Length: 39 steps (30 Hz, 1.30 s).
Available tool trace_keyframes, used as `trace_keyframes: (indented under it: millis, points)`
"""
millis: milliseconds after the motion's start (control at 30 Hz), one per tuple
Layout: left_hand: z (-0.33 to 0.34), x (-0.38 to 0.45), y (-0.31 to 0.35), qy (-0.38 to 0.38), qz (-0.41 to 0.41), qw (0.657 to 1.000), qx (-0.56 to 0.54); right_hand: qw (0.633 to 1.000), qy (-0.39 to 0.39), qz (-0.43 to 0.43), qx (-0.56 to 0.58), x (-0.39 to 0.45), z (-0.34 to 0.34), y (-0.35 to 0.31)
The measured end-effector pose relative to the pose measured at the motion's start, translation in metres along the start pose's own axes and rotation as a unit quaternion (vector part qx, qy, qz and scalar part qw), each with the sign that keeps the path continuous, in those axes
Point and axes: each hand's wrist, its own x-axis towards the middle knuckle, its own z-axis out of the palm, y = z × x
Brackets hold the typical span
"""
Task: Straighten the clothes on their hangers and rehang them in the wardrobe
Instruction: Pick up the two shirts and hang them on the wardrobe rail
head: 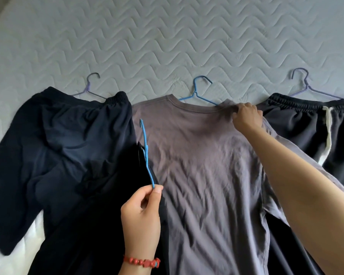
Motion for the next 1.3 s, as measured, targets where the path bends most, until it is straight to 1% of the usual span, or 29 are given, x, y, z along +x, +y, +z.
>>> trace_keyframes:
  millis: [100,200,300,467,667,733,833,900,933,1000,1100,1300]
  points:
    - [0.010,-0.001,-0.005,-0.017,-0.001,1.000,-0.006,1.000,-0.016,-0.013,-0.012,0.004,0.016,0.006]
    - [0.016,-0.001,-0.006,-0.021,0.002,1.000,-0.016,1.000,-0.007,-0.022,-0.021,0.008,0.022,0.003]
    - [0.014,0.000,-0.005,-0.011,0.006,1.000,-0.011,1.000,0.001,-0.021,-0.005,0.012,0.019,-0.003]
    - [0.004,0.000,0.000,-0.002,0.002,1.000,-0.007,0.999,-0.012,0.001,0.038,0.000,0.006,-0.009]
    - [-0.016,-0.002,0.013,0.022,0.009,1.000,0.008,0.990,-0.048,0.019,0.131,-0.033,-0.045,-0.013]
    - [-0.026,-0.004,0.022,0.030,0.013,0.999,0.014,0.979,-0.066,0.014,0.190,-0.047,-0.066,-0.019]
    - [-0.042,-0.013,0.038,0.030,0.029,0.999,0.020,0.952,-0.132,0.006,0.277,-0.073,-0.099,-0.031]
    - [-0.053,-0.021,0.048,0.025,0.033,0.999,0.023,0.938,-0.163,-0.001,0.305,-0.095,-0.119,-0.039]
    - [-0.059,-0.025,0.053,0.021,0.035,0.999,0.024,0.938,-0.166,-0.009,0.304,-0.106,-0.129,-0.043]
    - [-0.069,-0.035,0.062,0.013,0.044,0.999,0.025,0.943,-0.153,-0.015,0.294,-0.127,-0.149,-0.047]
    - [-0.080,-0.052,0.080,-0.005,0.068,0.997,0.024,0.950,-0.112,0.002,0.290,-0.159,-0.181,-0.046]
    - [-0.100,-0.079,0.108,-0.037,0.129,0.991,0.018,0.944,-0.044,0.044,0.325,-0.234,-0.250,-0.029]
